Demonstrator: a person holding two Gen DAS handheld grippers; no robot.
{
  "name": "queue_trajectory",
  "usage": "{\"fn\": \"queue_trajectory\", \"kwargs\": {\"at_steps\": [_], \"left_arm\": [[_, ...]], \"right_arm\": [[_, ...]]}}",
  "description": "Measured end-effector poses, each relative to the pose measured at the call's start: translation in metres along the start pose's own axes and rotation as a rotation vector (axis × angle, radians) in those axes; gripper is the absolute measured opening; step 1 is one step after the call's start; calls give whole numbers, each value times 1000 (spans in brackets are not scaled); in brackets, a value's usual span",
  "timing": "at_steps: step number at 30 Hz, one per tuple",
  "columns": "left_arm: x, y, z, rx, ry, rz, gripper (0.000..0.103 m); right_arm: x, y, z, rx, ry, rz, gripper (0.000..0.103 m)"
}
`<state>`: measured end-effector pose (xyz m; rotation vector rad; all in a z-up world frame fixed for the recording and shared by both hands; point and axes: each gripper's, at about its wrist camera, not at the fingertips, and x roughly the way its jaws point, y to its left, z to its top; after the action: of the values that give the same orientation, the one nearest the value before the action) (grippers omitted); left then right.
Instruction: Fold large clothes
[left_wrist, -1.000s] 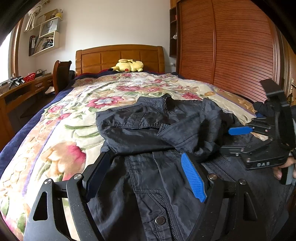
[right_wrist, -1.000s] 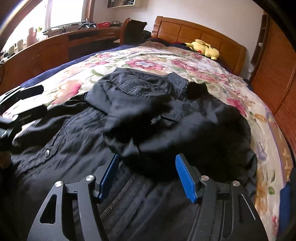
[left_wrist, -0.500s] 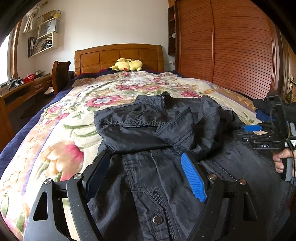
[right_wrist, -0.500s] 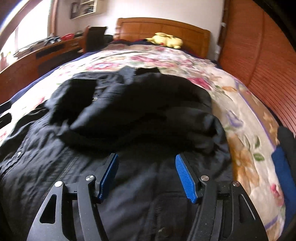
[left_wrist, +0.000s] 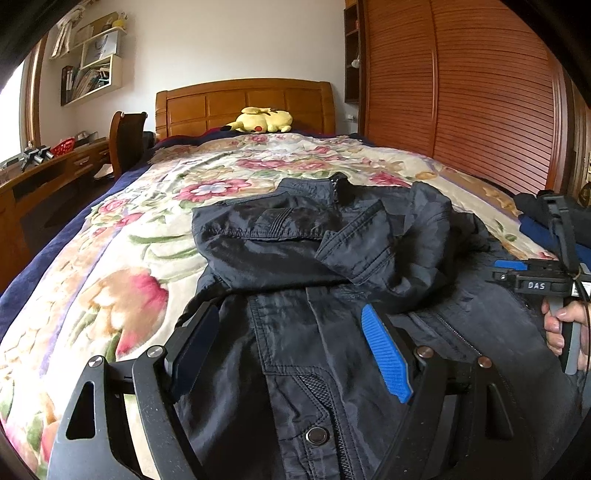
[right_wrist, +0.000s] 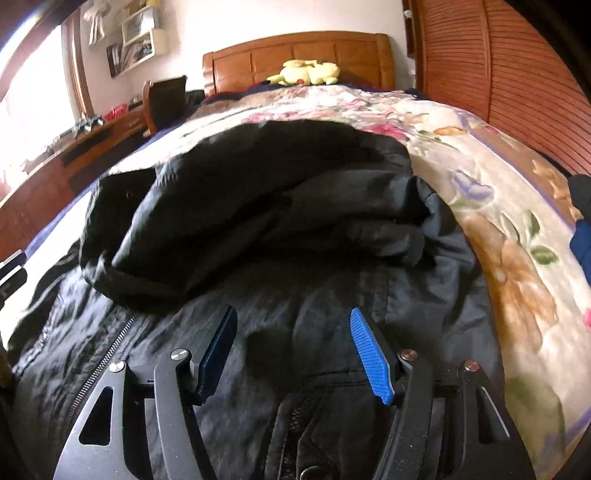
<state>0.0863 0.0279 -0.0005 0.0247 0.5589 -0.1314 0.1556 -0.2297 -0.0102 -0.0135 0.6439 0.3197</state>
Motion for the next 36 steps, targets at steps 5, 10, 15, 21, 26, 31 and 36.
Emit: {"fn": "queue_trajectory", "kwargs": {"at_steps": [5,10,15,21,26,31,36], "left_arm": [[-2,-4,4,4,-2,34,81],[4,-15,14,22,21,30,81],[19,-30,27,28,70,12,81],[39,-50,57,37,85,-40,81],[61,-61,73,65,109,-15,81],[84,-56,72,77,161,40,81],[102,-44,57,43,230,30,81]], "right_arm": [[-8,-2,-4,7,-30,-1,66],[-10,-2,-8,-8,-45,-6,66],[-14,5,-8,-43,-50,-21,66],[-23,7,-13,-48,-66,-22,66],[-28,3,-17,-44,-65,6,66],[-28,5,-17,-53,-62,25,66],[-24,5,-16,-51,-51,44,66]]}}
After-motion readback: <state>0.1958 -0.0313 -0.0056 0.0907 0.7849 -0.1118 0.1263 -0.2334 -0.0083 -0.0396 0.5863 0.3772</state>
